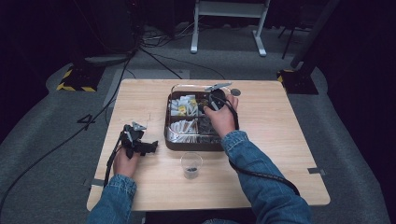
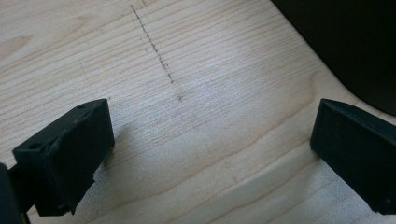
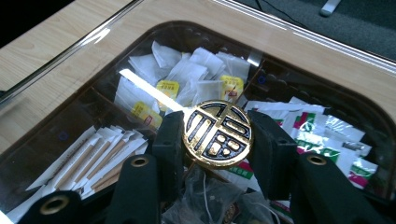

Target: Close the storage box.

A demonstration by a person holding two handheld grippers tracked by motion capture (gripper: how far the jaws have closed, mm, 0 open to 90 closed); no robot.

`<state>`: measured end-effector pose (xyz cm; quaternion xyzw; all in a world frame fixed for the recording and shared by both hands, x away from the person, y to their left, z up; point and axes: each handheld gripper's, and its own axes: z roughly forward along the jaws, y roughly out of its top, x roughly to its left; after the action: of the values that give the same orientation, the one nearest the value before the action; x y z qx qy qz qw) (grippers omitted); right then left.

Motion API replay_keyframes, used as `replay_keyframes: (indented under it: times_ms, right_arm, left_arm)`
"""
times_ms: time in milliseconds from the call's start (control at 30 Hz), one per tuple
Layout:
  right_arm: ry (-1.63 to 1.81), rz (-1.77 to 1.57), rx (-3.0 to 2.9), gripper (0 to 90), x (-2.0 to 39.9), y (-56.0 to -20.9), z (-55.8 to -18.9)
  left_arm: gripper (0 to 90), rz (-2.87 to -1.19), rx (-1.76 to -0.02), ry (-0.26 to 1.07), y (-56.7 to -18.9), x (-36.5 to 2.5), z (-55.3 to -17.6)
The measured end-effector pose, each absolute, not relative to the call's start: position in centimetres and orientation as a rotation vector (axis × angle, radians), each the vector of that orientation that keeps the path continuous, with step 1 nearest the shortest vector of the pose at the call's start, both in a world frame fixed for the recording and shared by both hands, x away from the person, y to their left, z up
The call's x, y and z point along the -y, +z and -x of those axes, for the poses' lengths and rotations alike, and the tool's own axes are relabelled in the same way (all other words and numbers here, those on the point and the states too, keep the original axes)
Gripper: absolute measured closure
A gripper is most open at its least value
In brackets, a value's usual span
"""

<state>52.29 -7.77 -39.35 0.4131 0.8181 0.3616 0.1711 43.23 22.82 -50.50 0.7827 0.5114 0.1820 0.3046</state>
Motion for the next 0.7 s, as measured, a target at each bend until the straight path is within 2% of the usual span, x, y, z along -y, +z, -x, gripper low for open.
replay_keyframes:
  times_ms: [700]
  right_arm:
    - [0.93, -1.179, -2.34, 58.9, 5.9, -42.2, -52.3]
  left_arm:
    - [0.1, -2.073, -1.354, 0.482, -50.5, -22.8, -43.2]
